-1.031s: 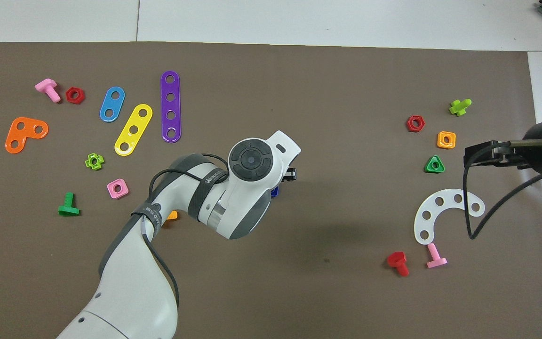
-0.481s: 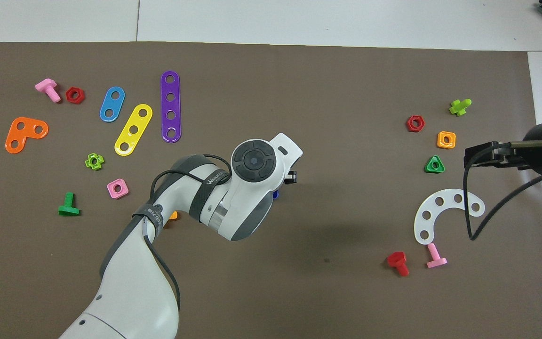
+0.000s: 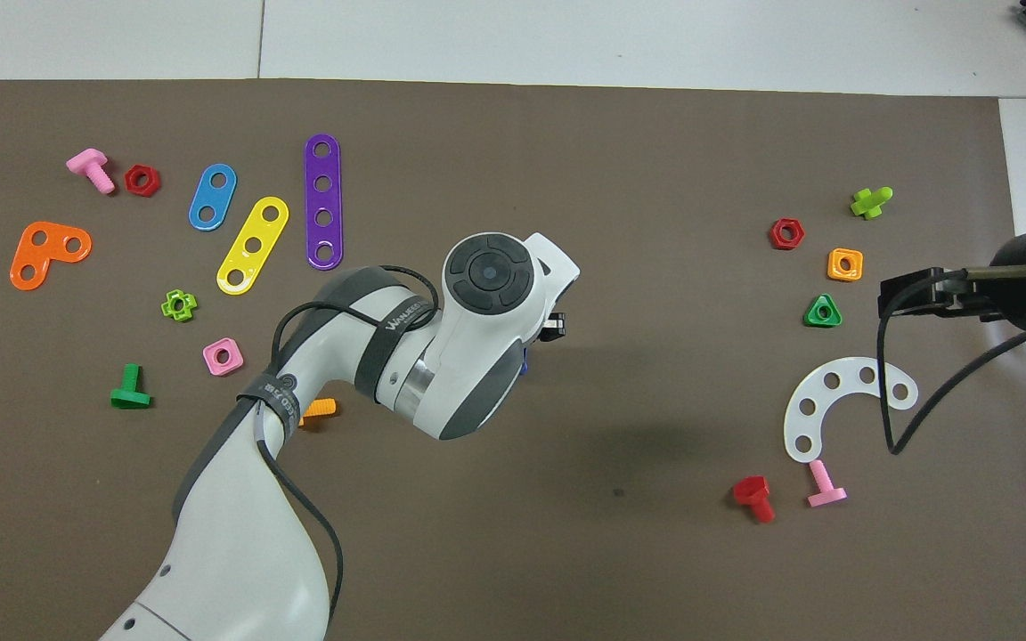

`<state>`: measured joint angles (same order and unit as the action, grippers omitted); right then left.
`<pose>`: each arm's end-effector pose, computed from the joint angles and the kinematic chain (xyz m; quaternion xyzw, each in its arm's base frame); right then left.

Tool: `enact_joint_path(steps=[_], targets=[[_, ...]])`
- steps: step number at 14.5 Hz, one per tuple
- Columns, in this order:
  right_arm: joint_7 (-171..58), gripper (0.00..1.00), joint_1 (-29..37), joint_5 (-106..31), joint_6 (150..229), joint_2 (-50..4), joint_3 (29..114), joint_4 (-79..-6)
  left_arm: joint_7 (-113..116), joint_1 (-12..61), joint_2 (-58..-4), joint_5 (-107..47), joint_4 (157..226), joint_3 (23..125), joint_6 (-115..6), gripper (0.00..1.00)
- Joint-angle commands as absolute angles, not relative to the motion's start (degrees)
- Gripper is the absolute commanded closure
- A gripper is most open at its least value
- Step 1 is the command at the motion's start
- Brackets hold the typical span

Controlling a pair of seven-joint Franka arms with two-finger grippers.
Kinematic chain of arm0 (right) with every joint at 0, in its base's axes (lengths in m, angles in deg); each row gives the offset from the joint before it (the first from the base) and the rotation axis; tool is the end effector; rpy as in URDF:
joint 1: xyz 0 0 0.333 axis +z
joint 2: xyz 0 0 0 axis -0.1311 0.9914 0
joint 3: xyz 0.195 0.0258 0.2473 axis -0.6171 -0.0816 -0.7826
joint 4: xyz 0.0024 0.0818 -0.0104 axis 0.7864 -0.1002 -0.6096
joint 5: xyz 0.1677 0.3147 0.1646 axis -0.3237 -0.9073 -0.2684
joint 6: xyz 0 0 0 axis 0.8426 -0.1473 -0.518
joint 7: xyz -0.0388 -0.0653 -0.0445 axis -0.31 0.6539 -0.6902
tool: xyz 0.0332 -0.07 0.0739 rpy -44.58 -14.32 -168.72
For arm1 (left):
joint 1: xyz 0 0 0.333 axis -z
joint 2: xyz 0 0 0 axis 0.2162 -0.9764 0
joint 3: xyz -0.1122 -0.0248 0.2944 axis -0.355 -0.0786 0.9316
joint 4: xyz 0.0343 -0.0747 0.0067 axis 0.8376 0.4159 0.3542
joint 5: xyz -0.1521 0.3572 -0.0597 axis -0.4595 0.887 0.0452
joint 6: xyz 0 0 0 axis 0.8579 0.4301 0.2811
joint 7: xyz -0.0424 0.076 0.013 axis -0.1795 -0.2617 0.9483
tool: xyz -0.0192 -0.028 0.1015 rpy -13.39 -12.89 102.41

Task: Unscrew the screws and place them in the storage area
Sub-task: 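Lift the blue nut with the left gripper while the right gripper reaches in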

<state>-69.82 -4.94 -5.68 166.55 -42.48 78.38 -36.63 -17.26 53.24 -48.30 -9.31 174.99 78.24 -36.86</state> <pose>0.5379 0.0220 0.6056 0.9996 -0.0256 0.0072 0.0086 0.5218 -0.4377 0.3528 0.9991 -0.0255 -0.0123 0.0307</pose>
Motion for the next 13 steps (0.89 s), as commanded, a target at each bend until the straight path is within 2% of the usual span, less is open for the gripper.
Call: enact_joint_path(steps=[1,4,10,12,13], targets=[[-70.9,0.0,-5.4,-5.7,167.0,-43.9,78.0,-38.2,-16.6,52.1,-49.1,-9.6,169.6,78.6,-29.1,1.0],[-72.1,0.0,-4.4,-5.7,168.6,-44.2,77.6,-40.1,-14.9,48.5,-48.9,-9.6,166.2,78.7,-24.2,1.0],[-75.4,0.01,1.9,-5.8,182.5,-47.0,77.5,-51.3,-3.0,37.5,-45.6,-9.7,168.4,79.0,-22.0,1.0],[-76.2,0.01,4.7,-5.8,182.9,-45.3,77.3,-51.4,3.5,33.2,-44.0,-9.7,173.9,79.0,-26.4,1.0],[-77.2,0.01,6.6,-5.8,183.8,-43.8,77.3,-51.4,7.4,31.7,-42.6,-9.7,178.9,79.1,-32.0,1.0]])
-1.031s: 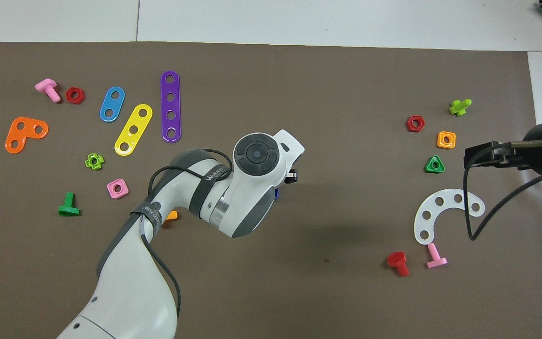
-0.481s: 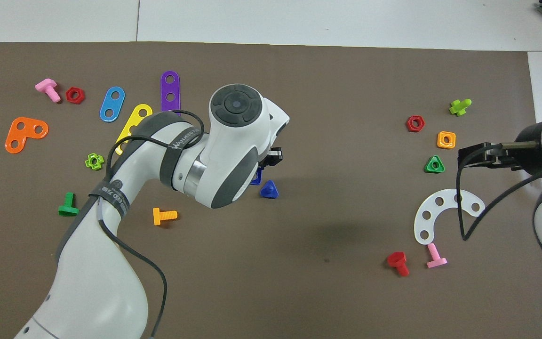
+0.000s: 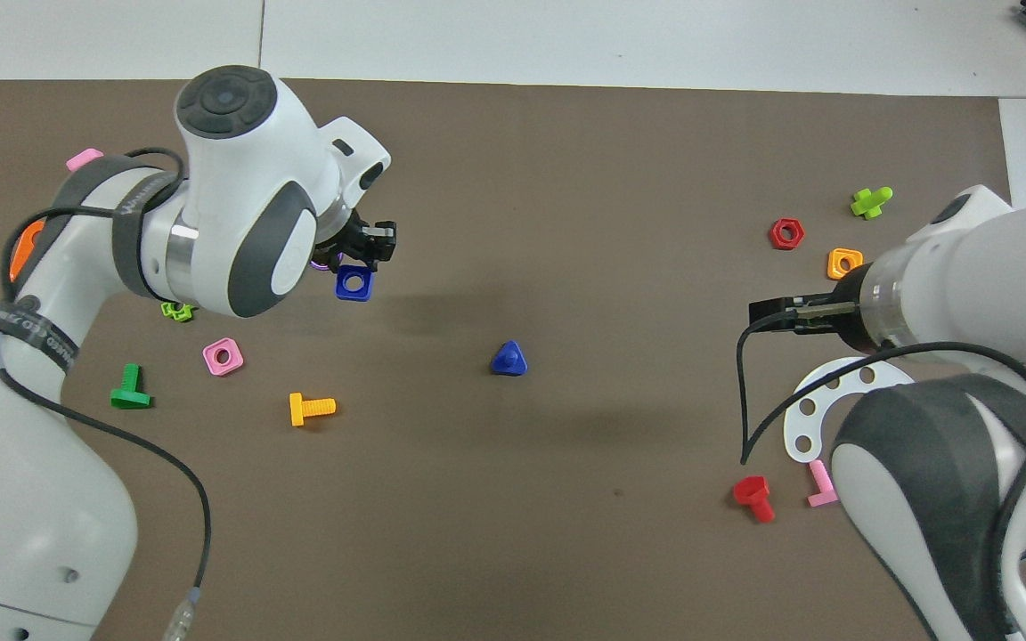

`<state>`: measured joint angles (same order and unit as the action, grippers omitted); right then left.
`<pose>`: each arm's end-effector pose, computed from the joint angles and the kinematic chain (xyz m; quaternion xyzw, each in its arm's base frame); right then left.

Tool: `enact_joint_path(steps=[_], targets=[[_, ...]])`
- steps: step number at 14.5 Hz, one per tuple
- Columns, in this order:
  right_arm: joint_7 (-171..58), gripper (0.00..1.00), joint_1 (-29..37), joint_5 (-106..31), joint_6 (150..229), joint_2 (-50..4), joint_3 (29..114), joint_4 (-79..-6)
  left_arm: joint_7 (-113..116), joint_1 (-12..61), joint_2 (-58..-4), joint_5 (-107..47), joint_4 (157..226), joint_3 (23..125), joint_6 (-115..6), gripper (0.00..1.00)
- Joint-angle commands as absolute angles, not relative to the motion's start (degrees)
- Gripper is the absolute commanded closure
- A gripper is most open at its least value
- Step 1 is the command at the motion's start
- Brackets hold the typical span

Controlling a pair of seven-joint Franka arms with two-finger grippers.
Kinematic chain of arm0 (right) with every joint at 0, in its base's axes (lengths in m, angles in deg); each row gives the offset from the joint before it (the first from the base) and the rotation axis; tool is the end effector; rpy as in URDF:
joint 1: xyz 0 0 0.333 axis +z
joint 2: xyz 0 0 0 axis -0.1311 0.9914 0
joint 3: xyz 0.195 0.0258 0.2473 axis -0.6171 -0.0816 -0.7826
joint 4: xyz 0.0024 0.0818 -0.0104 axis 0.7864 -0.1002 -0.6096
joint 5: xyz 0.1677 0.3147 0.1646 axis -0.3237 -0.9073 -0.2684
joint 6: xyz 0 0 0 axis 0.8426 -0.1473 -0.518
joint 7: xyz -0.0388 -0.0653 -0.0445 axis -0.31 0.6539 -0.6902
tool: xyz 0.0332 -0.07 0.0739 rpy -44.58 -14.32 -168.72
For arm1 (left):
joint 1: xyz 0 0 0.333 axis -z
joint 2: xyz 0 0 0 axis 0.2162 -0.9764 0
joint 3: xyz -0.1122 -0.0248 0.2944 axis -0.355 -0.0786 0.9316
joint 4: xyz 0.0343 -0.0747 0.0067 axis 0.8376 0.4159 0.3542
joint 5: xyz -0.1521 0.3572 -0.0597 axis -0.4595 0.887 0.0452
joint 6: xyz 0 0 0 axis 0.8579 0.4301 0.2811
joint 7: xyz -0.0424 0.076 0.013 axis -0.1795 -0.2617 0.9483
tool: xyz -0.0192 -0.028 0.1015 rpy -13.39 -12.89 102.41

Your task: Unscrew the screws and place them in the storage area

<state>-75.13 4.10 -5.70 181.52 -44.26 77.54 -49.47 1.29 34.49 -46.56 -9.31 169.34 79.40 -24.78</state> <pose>0.5267 0.1149 0.5381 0.9990 0.0162 0.0417 0.0009 0.6342 -0.2366 0.4016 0.9988 -0.0206 -0.0400 0.0198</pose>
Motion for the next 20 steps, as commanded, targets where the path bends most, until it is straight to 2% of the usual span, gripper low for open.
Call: enact_joint_path(steps=[1,3,5,6,7,8,11,16,18,20], targets=[[-78.8,0.03,8.7,-5.7,186.1,-42.6,77.3,-51.6,9.7,30.5,-41.3,-9.7,184.4,79.1,-37.8,1.0],[-83.0,0.03,11.7,-5.7,190.3,-39.9,77.3,-51.5,11.7,28.6,-39.3,-9.7,191.5,79.1,-45.6,1.0],[-86.0,0.05,15.7,-5.7,193.4,-36.8,77.2,-51.5,13.8,27.7,-38.5,-9.7,193.6,79.1,-45.5,1.0],[-87.7,0.08,17.4,-5.7,194.7,-35.0,77.2,-51.4,13.8,27.7,-38.1,-9.7,194.7,79.1,-46.1,0.86],[-89.5,0.12,19.5,-5.6,196.8,-33.3,77.2,-51.4,13.7,27.7,-37.9,-9.7,194.9,79.1,-45.9,0.16],[-91.3,0.15,21.0,-5.1,198.8,-31.7,77.2,-51.4,13.5,27.6,-37.9,-9.7,194.5,79.2,-45.0,0.0],[-95.4,0.2,24.4,-4.8,204.9,-26.7,77.2,-51.1,13.0,27.0,-37.8,-9.9,191.8,79.3,-41.5,0.0],[-98.2,0.27,27.2,-4.6,210.0,-22.2,77.2,-51.2,13.0,20.0,-28.7,-9.5,189.7,80.1,-26.4,0.0],[-99.2,0.32,28.8,-3.0,212.3,-19.7,77.4,-51.1,13.7,15.5,-26.5,-9.4,190.0,80.2,-22.8,0.0],[-100.4,0.35,28.9,-1.2,212.4,-19.7,77.3,-51.1,13.7,11.8,-25.3,-9.3,190.0,80.2,-21.3,0.0]])
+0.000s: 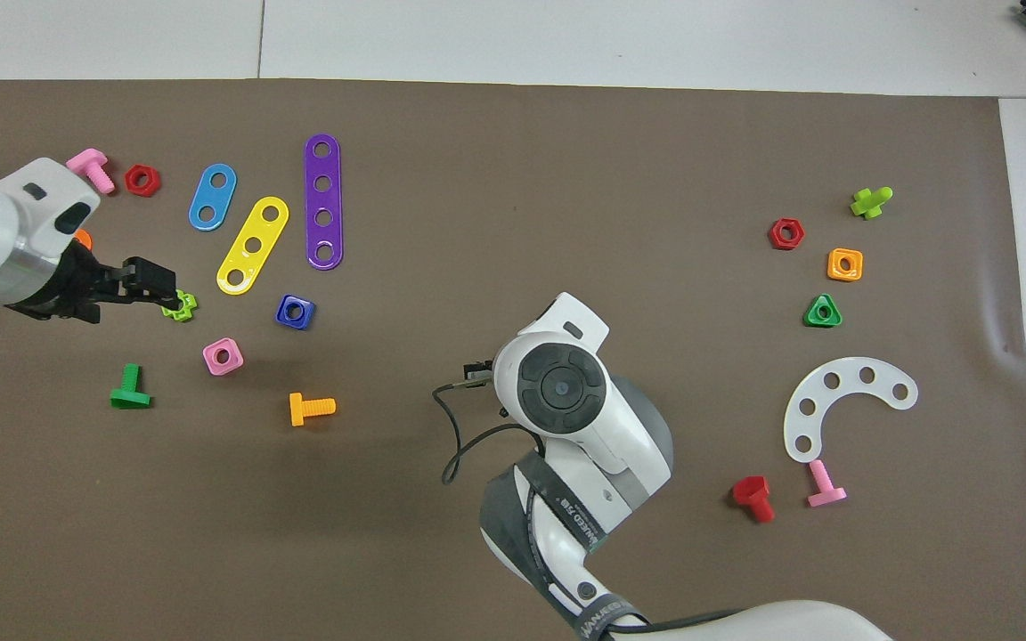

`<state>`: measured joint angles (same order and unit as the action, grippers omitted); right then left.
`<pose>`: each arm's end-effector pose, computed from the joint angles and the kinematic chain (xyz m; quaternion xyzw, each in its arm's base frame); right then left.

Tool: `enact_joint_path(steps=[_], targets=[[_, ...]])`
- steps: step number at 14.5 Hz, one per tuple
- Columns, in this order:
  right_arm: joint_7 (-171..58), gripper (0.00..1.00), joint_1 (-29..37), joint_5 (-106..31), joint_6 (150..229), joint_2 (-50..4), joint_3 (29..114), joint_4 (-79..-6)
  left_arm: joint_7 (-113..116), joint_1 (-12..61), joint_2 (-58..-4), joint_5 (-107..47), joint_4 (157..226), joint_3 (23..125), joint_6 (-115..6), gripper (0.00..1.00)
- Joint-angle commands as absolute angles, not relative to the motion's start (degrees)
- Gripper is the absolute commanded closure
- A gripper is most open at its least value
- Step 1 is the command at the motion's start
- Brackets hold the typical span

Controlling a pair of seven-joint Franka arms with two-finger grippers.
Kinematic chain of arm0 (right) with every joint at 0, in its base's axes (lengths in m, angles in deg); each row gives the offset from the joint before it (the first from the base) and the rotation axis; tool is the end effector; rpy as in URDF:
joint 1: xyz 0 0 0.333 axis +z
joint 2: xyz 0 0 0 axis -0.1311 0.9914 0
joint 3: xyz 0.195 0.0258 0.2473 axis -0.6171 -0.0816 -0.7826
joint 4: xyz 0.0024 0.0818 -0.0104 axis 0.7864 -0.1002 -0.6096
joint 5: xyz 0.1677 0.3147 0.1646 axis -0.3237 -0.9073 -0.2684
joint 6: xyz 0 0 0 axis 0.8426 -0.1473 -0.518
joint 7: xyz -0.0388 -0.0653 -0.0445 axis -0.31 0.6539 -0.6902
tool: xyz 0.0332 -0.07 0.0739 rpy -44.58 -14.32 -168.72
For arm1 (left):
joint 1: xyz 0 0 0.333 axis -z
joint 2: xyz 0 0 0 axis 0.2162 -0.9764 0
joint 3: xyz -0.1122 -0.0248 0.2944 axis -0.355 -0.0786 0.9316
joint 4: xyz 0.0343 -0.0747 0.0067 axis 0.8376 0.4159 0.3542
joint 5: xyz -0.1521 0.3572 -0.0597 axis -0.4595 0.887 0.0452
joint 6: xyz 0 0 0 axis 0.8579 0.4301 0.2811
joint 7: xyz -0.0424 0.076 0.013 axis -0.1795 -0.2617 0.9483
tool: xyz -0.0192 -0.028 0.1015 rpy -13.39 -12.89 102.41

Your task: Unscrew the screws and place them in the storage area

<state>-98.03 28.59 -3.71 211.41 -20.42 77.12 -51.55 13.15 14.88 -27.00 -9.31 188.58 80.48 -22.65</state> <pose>0.4971 0.3781 0.3275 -0.9958 -0.0489 -0.0702 0.0313 0.5776 0.0035 0.4568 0.9965 0.0571 -0.0489 0.0361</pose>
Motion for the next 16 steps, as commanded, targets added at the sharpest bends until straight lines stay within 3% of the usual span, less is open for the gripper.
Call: enact_joint_path(steps=[1,3,5,8,11,16], targets=[[-100.4,0.38,28.9,-1.1,212.5,-19.6,77.3,-51.1,13.8,10.2,-24.8,-9.2,190.0,80.3,-21.2,0.0],[-100.4,0.49,28.9,-0.1,212.9,-19.6,77.3,-51.2,13.8,8.5,-23.1,-4.8,189.6,80.2,-21.2,0.0],[-100.5,0.51,28.8,0.7,213.8,-19.4,77.3,-51.1,14.0,9.0,-20.7,-3.0,188.3,80.1,-20.1,0.0],[-100.4,0.64,28.8,0.7,214.0,-19.4,77.3,-51.3,14.1,9.7,-21.1,-2.9,180.2,79.3,-13.4,0.0],[-100.4,1.0,28.6,0.8,214.0,-19.5,77.4,-51.3,20.2,11.4,-21.2,-2.9,175.2,79.1,-8.7,0.0],[-100.5,1.0,25.1,1.0,212.9,-23.2,77.4,-53.4,21.0,14.7,-20.9,-3.0,173.0,77.1,-5.7,0.0]])
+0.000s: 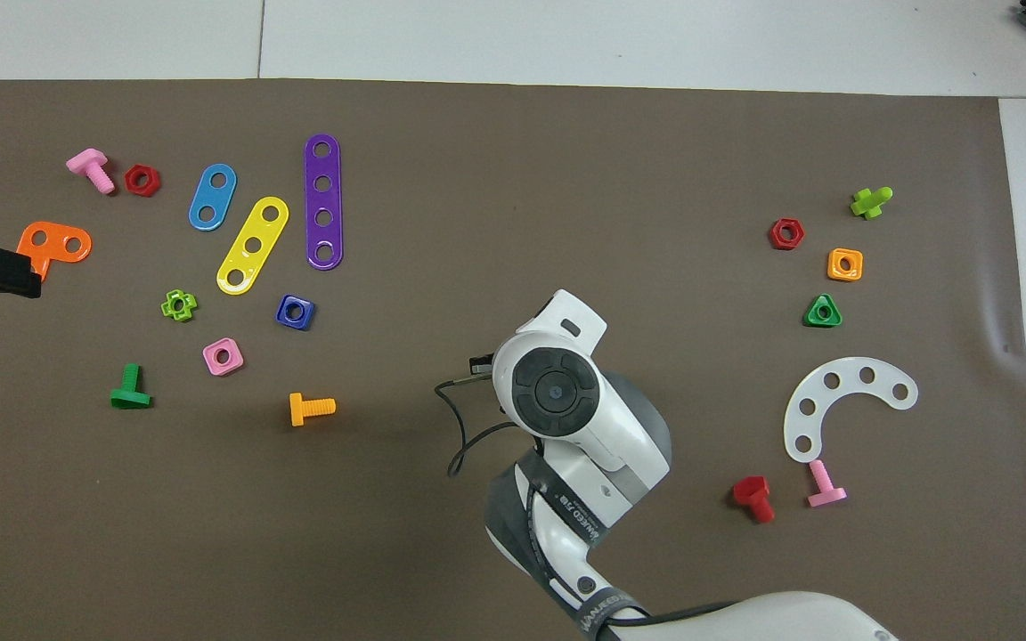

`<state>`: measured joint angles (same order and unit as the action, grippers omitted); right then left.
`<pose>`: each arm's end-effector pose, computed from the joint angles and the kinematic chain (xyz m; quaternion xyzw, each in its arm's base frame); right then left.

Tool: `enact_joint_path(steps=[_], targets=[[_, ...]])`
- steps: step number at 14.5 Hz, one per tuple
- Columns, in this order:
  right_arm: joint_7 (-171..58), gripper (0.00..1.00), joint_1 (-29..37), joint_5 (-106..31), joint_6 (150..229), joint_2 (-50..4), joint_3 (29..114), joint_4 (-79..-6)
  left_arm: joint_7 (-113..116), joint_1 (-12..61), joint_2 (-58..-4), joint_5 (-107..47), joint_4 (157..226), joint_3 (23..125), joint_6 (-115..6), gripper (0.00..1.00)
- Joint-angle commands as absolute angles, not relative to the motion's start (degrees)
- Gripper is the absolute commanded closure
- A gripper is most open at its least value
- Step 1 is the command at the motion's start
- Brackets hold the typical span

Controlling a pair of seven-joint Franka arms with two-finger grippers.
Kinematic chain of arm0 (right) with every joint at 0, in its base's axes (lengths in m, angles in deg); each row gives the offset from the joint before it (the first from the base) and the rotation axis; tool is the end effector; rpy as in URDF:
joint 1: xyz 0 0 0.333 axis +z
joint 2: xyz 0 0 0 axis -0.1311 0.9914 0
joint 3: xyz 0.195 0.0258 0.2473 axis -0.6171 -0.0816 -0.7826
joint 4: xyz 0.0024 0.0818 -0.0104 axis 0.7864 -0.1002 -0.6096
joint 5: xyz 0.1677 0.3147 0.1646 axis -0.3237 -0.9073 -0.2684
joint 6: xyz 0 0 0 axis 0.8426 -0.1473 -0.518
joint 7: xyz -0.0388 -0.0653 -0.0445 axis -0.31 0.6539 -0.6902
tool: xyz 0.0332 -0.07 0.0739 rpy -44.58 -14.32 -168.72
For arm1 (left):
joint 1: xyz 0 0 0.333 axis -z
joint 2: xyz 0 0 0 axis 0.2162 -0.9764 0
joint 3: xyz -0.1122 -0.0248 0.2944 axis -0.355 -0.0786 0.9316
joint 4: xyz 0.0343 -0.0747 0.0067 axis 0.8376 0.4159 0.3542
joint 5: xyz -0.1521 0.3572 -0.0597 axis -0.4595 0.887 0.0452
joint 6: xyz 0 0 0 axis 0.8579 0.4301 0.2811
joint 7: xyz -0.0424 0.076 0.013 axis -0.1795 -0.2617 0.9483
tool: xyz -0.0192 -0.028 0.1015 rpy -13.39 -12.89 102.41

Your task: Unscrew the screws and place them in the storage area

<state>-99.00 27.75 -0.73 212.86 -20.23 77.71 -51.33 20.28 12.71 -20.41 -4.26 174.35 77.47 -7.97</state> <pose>0.5088 0.3679 0.3297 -0.9944 -0.0472 -0.0920 0.0225 0.5523 0.0028 0.6184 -0.9996 0.0264 -0.0053 0.0015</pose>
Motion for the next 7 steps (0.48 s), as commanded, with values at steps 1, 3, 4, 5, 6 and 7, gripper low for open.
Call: enact_joint_path(steps=[1,3,4,5,6,7], targets=[[-100.0,1.0,23.7,1.0,212.9,-24.8,77.4,-55.4,21.0,15.1,-20.6,-3.0,173.4,76.9,-5.3,0.0],[-99.5,1.0,19.6,1.0,213.8,-25.7,77.4,-58.0,21.1,15.1,-20.2,-3.1,174.1,76.9,-4.5,0.0],[-99.4,1.0,18.2,1.0,213.7,-27.0,77.4,-59.2,21.0,15.2,-19.9,-3.1,174.9,77.1,-4.5,0.0],[-98.8,1.0,16.3,1.0,213.1,-27.9,77.4,-59.5,21.1,15.1,-19.2,-3.1,176.2,77.1,-5.1,0.0],[-96.5,1.0,14.1,1.0,212.7,-28.9,77.4,-60.0,21.4,14.8,-18.7,-3.1,177.3,77.1,-5.3,0.0],[-94.2,1.0,11.9,1.0,212.8,-29.7,77.4,-61.4,21.7,14.5,-18.2,-3.1,178.3,77.1,-5.4,0.0]])
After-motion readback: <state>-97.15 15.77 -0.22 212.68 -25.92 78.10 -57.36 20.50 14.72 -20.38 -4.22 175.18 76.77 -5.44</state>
